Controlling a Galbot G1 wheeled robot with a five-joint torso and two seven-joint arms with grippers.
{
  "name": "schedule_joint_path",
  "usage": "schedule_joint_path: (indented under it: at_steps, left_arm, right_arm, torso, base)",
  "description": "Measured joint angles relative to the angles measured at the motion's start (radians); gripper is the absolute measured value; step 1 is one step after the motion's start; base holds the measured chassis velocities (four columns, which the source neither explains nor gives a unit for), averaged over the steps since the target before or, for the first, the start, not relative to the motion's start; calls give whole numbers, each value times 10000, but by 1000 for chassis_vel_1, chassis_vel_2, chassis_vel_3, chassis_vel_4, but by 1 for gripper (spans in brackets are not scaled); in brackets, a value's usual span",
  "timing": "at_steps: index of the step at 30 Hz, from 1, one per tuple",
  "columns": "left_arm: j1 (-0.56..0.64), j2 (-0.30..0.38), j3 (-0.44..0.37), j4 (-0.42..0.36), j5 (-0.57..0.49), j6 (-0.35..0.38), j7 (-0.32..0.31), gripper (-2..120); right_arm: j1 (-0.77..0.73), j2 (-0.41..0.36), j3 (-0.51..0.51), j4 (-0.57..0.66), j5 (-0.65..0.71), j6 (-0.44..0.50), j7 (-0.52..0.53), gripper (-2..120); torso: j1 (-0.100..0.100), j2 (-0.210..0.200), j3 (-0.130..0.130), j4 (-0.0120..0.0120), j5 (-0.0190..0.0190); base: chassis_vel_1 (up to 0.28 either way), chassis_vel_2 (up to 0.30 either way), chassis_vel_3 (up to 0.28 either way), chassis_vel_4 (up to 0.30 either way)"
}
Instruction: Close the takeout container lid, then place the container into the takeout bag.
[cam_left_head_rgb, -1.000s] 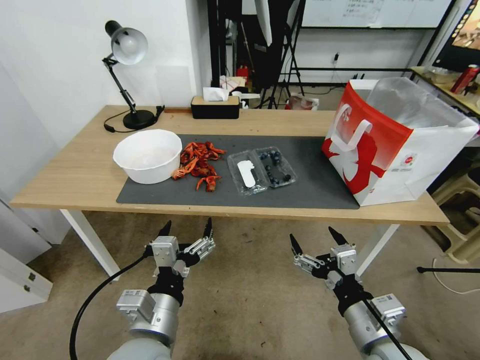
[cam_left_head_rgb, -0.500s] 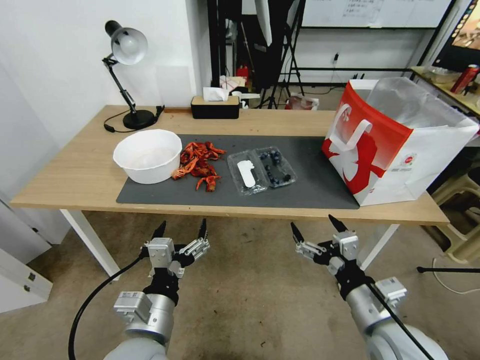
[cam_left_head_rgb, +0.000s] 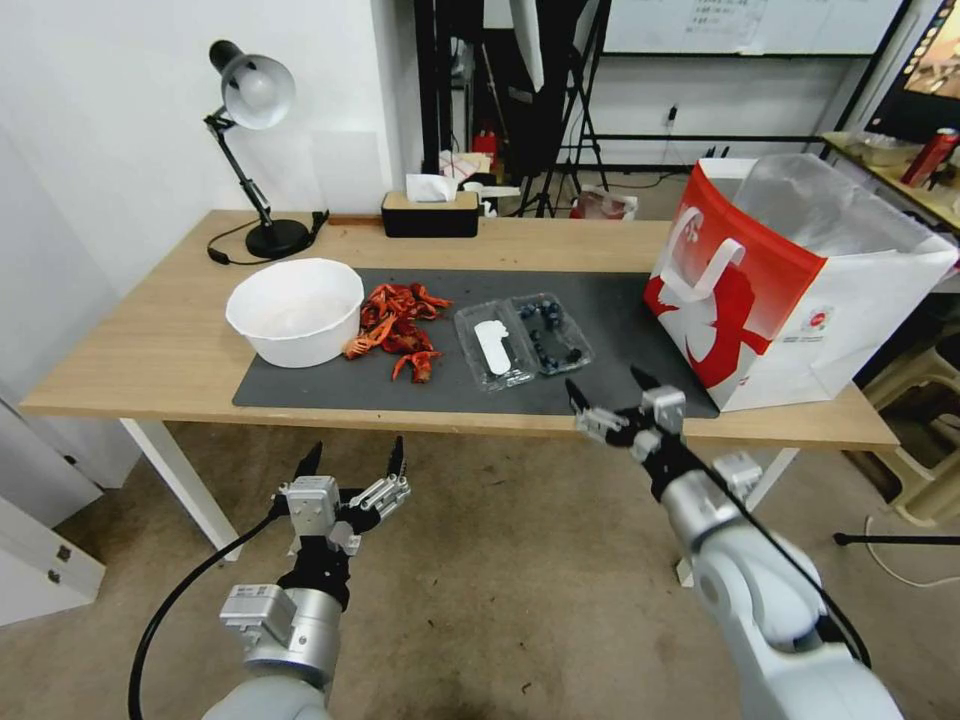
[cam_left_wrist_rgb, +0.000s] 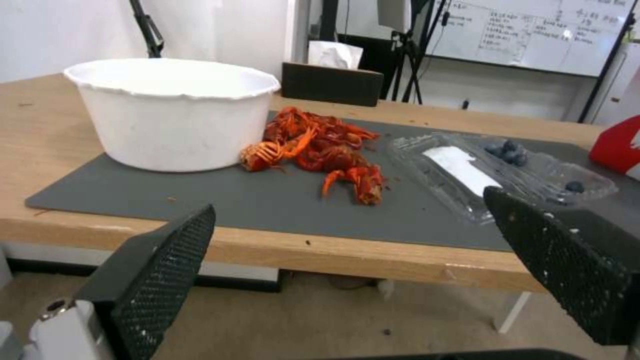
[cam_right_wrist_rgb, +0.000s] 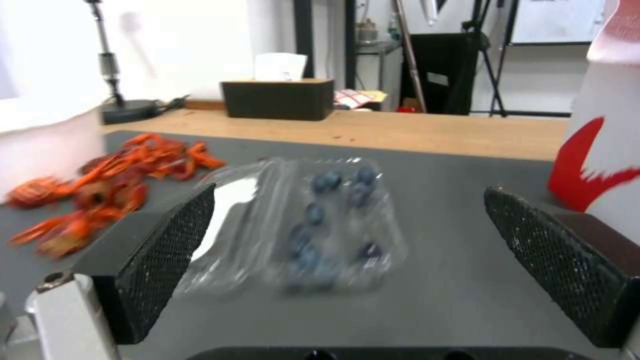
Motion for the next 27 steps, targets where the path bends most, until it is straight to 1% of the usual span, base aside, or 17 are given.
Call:
schedule_joint_path:
  at_steps: [2, 3, 4, 5, 6, 7, 8, 10, 11, 12, 13, 14, 15, 18, 19, 21, 27]
  left_arm:
    - [51, 26, -78, -31, -3, -55, -3, 100]
    - [51, 26, -78, -31, -3, -55, -3, 100]
    - [59, 39, -114, -30, -6, -69, -4, 100]
    - [58, 52, -140, -29, -11, -80, -6, 100]
    - [56, 56, -157, -26, -31, -88, -21, 100]
    - [56, 56, -157, -26, -31, -88, -21, 100]
    - [56, 49, -160, -26, -36, -88, -37, 100]
    - [76, 19, -159, -26, -35, -93, -43, 100]
    - [97, 6, -156, -26, -34, -104, -43, 100]
    - [97, 6, -156, -26, -34, -104, -43, 100]
    - [135, -5, -155, -27, -23, -138, -45, 100]
    - [157, -15, -154, -19, -12, -187, -46, 100]
    - [157, -15, -154, -19, -12, -187, -46, 100]
    - [176, -61, -167, -5, 0, -262, -50, 100]
    - [176, -61, -167, -5, 0, -262, -50, 100]
    - [204, -106, -167, -10, 29, -303, -50, 100]
    - [328, -180, -119, -63, 139, -458, -44, 100]
  right_arm:
    - [844, -251, -252, -203, 401, -796, 594, 100]
    - [844, -251, -252, -203, 401, -796, 594, 100]
    - [1144, -330, -345, -310, 504, -1111, 801, 100]
    - [1438, -401, -462, -427, 589, -1453, 1034, 100]
    - [1843, -499, -704, -619, 750, -1999, 1424, 100]
    - [1843, -499, -704, -619, 750, -1999, 1424, 100]
    - [2181, -584, -931, -784, 859, -2546, 1767, 100]
    - [2706, -689, -1278, -1009, 1102, -3284, 2258, 100]
    - [2925, -725, -1436, -1111, 1182, -3605, 2432, 100]
    - [2925, -725, -1436, -1111, 1182, -3605, 2432, 100]
    - [3293, -778, -1682, -1305, 1375, -4040, 2686, 100]
    - [3692, -835, -1979, -1573, 1543, -4267, 2953, 100]
    - [3692, -835, -1979, -1573, 1543, -4267, 2953, 100]
    - [4502, -932, -2654, -2262, 1684, -4484, 3345, 100]
    - [4502, -932, -2654, -2262, 1684, -4484, 3345, 100]
    - [4930, -959, -2991, -2666, 1711, -4492, 3491, 100]
    - [5246, -1003, -3308, -3094, 1688, -4484, 3526, 100]
  torso:
    - [0, 0, -2, 2, 0]
    - [0, 0, -2, 2, 0]
    - [0, 0, -2, 3, -1]
    - [0, 0, -2, 1, -2]
    - [0, 0, -2, 1, 0]
    - [0, 0, -2, 1, 0]
    - [0, 0, -2, 1, 1]
    - [0, 0, -1, 0, -1]
    - [0, 0, -1, 1, -3]
    - [0, 0, -1, 1, -3]
    - [0, -1, -1, 1, 0]
    - [0, 0, -2, 2, -2]
    - [0, 0, -2, 2, -2]
    - [0, -1, -1, 2, -1]
    - [0, -1, -1, 2, -1]
    - [1, 0, -1, 2, -2]
    - [1, 0, -1, 1, -1]
  base:
    - [0, 0, 0, 0]
    - [0, 0, 0, 0]
    - [0, 0, 0, 0]
    - [0, 0, 0, 0]
    - [0, 0, 0, 0]
    - [0, 0, 0, 0]
    - [0, 0, 0, 0]
    - [0, 0, 0, 0]
    - [0, 0, 0, 0]
    - [0, 0, 0, 0]
    - [0, 0, 0, 0]
    - [0, 0, 0, 0]
    - [0, 0, 0, 0]
    - [0, 0, 0, 0]
    - [0, 0, 0, 0]
    - [0, 0, 0, 0]
    - [0, 0, 0, 0]
